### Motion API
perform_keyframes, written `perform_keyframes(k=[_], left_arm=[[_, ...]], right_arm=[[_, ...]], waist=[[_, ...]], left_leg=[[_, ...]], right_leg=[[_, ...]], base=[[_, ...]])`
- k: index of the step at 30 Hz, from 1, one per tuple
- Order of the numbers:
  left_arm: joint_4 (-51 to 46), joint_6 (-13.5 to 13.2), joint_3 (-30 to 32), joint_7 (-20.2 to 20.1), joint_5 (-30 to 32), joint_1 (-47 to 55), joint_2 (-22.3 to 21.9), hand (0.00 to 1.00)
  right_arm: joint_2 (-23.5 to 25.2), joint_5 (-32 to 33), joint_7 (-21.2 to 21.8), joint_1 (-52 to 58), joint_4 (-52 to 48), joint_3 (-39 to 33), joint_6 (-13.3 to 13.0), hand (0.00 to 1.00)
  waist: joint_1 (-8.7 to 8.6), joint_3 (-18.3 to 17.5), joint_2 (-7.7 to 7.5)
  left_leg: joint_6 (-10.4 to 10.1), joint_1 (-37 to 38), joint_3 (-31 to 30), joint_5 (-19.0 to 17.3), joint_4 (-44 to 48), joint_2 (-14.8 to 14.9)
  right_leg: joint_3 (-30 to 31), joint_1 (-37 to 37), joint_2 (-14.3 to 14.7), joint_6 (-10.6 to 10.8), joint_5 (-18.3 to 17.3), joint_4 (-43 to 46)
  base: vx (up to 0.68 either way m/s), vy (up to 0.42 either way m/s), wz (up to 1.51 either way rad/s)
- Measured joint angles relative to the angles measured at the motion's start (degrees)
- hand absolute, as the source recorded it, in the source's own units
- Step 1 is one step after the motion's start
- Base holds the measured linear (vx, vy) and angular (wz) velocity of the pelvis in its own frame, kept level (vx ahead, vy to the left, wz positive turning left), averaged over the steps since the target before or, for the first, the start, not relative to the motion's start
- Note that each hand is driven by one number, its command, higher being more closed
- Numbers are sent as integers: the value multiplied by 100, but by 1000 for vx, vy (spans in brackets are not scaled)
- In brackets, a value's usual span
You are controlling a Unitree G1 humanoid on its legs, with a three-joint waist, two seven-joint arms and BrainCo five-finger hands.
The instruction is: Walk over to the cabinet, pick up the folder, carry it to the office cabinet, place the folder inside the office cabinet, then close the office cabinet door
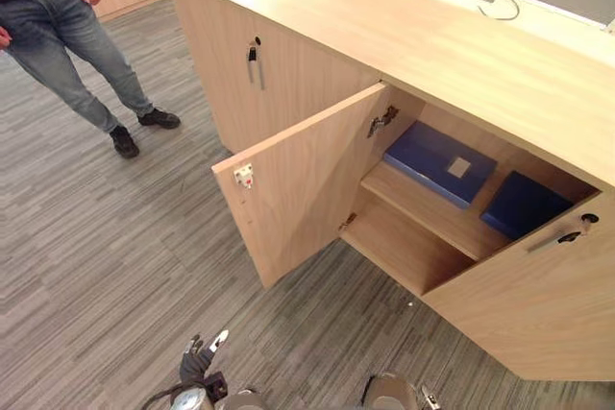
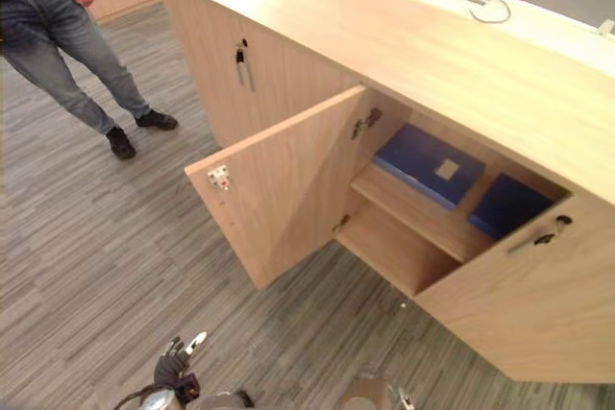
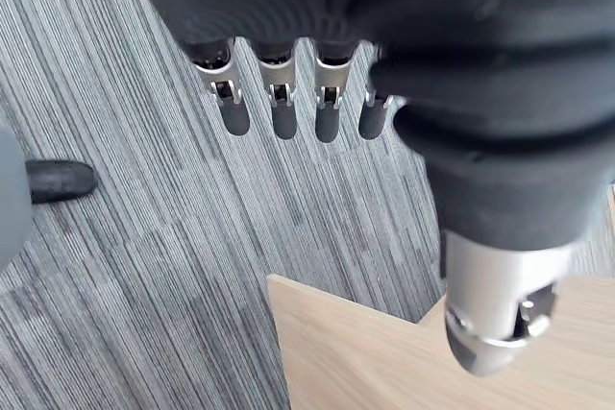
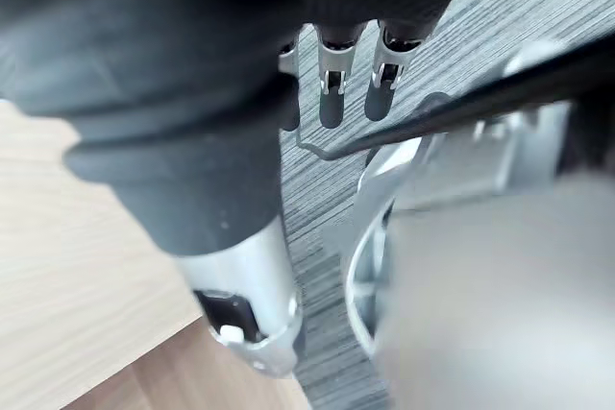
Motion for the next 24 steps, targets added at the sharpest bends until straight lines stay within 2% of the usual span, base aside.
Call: perform_keyframes(k=[1,2,5,7,13,17,21,24], left_arm=[[12,55,4,-2,-4,14,-6,0],[26,78,3,-1,-55,50,-57,0],[16,84,-6,-84,-184,66,-253,0],[12,91,-29,-145,-177,78,-306,0],[-5,110,38,-146,-174,171,-211,0],[-147,179,157,-85,-166,181,-109,0],[-505,229,521,-2,96,-32,-63,0],[-551,282,959,175,260,-379,161,0]], right_arm=[[-79,-63,3,-48,65,101,5,0],[-111,-154,-2,-77,149,85,44,0],[-113,-176,-38,51,237,72,131,0],[-113,-176,-39,71,233,72,130,0],[-100,-176,-39,56,153,63,147,0],[-37,-177,-38,60,150,30,155,0],[-33,-190,-33,90,149,30,157,0],[-29,-191,-1,155,150,-96,191,0]], waist=[[39,-3,6],[19,-7,14],[-5,-76,-25],[-1,-226,-65],[3,-316,-89],[2,-422,-193],[-25,-545,-202],[-103,-596,-202]], left_leg=[[-30,11,187,242,-349,-164],[-33,49,249,380,-480,-169],[-100,431,90,472,-692,-44],[-128,526,82,487,-797,-49],[-139,516,54,533,-918,-220],[-139,520,58,531,-927,-223],[-138,574,102,528,-976,-237],[-149,719,160,496,-989,-244]], right_leg=[[8,87,127,10,11,-664],[-7,189,240,144,104,-1018],[-21,652,524,72,229,-1426],[-18,735,590,93,316,-1636],[32,749,535,127,527,-1899],[34,779,561,73,570,-1991],[42,832,581,15,655,-2100],[94,954,594,-20,685,-2157]], base=[[-88,-27,-64],[-82,-43,-53],[-49,-80,-15],[-67,-27,-11],[-14,4,-3],[3,-7,-1],[-6,-15,-5],[-35,-15,-11]])
